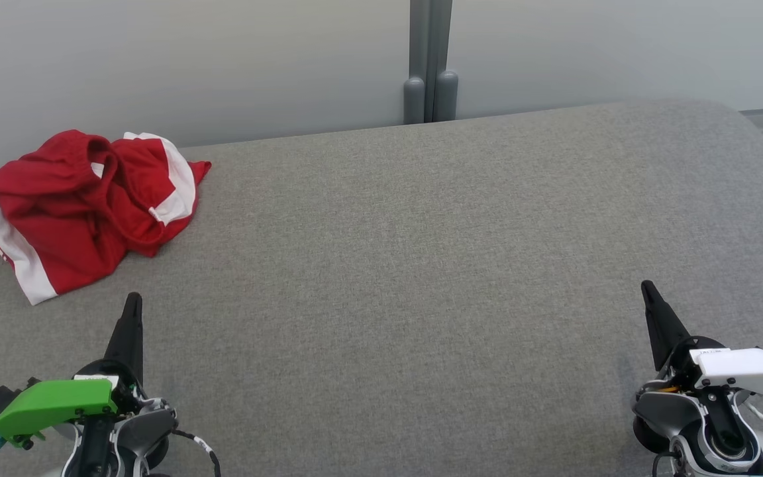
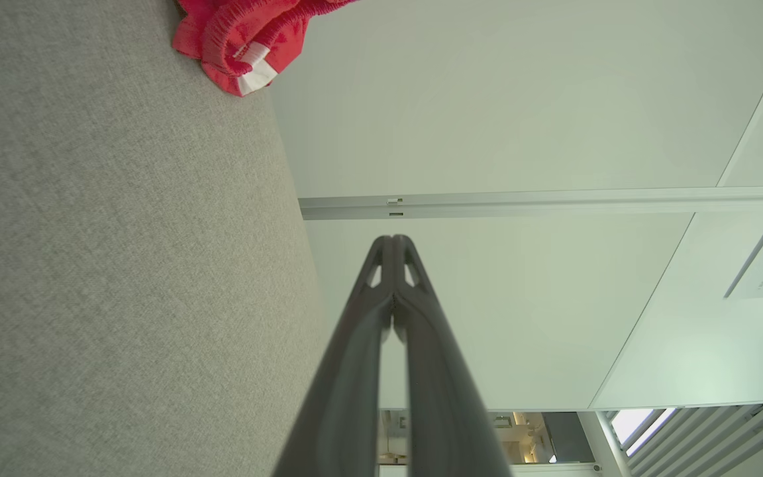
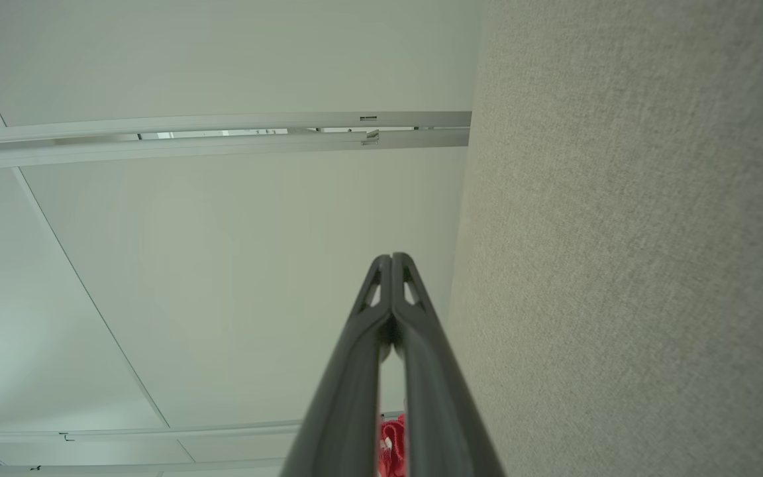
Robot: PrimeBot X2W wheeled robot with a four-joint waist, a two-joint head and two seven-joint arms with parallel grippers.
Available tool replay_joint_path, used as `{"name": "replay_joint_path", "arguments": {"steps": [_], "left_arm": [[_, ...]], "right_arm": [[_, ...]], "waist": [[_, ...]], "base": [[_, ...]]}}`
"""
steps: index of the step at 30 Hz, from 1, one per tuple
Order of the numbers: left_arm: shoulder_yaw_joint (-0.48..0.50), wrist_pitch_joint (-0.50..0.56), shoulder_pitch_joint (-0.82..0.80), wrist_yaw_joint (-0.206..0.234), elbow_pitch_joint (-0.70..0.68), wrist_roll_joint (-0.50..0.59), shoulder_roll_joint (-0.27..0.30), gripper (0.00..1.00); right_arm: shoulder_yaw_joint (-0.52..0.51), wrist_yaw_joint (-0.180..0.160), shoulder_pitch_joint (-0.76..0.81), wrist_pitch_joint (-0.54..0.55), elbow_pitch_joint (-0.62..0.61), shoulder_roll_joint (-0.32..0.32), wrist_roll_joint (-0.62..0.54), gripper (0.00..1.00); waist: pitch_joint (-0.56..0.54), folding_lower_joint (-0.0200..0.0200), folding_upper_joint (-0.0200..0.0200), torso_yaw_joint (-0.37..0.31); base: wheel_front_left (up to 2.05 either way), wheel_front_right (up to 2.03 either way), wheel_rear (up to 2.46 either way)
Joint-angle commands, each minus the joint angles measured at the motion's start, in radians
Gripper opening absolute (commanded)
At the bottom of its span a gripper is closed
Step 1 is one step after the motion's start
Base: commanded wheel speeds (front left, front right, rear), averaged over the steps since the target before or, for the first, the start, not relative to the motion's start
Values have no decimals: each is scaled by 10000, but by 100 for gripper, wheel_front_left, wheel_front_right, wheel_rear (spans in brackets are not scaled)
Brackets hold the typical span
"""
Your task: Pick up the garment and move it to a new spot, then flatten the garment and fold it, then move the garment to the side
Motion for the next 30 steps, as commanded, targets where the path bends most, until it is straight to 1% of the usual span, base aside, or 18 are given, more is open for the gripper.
{"name": "replay_joint_path", "arguments": {"steps": [1, 30], "left_arm": [[16, -10, -131, -56, -23, 22, 27, 0], [16, -10, -131, -56, -23, 22, 27, 0]], "right_arm": [[-13, 9, -78, 20, 15, -54, 50, 0], [-13, 9, -77, 19, 15, -54, 50, 0]], "waist": [[0, 0, 0, 0], [0, 0, 0, 0]], "base": [[0, 0, 0], [0, 0, 0]]}}
